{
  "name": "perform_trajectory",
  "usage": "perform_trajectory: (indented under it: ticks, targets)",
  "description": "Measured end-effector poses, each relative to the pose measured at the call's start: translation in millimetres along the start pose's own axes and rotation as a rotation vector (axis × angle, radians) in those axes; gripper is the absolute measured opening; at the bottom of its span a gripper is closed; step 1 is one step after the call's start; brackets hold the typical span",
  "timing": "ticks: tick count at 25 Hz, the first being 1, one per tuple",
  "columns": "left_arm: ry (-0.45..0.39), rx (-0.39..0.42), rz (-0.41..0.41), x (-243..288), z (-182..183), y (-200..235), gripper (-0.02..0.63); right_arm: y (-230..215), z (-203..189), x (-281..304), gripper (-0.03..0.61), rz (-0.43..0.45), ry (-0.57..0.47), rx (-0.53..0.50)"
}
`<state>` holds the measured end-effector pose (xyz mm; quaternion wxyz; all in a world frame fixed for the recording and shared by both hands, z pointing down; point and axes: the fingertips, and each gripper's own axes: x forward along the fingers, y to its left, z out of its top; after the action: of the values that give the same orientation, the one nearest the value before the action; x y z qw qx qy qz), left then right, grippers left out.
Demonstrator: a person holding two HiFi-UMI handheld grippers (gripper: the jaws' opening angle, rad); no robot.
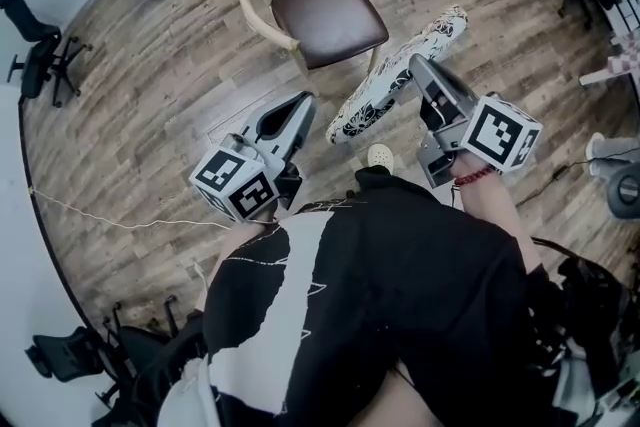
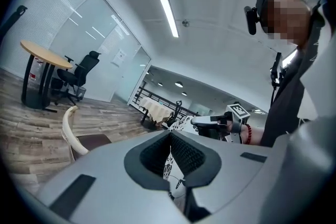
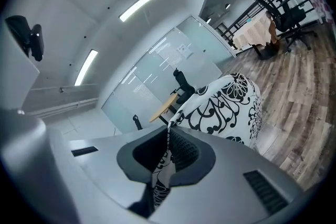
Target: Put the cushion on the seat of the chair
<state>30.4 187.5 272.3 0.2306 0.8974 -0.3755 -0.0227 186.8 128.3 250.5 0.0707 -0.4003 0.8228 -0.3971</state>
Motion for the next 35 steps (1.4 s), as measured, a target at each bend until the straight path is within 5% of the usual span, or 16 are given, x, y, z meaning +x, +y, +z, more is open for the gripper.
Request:
perform_trajectory:
  ticks: [15, 27, 35]
  targets:
    - [-0.020, -0.085, 0.094, 127.4, 21.2, 52.9, 0.014, -74.1, 79.9, 88.8, 0.020, 0.083, 0.151, 0.018]
    - [-0.011, -0.074, 0.128, 141.7, -4.2, 33.0, 0.014, -100.0, 69.1, 103.2, 0.020, 0.168, 0.169, 0.056]
    - [0.033, -0.122, 0.144, 125.5, 13.3, 112.1, 0.014, -104.5, 77.5, 178.0, 0.020, 0.128, 0.138, 0.151]
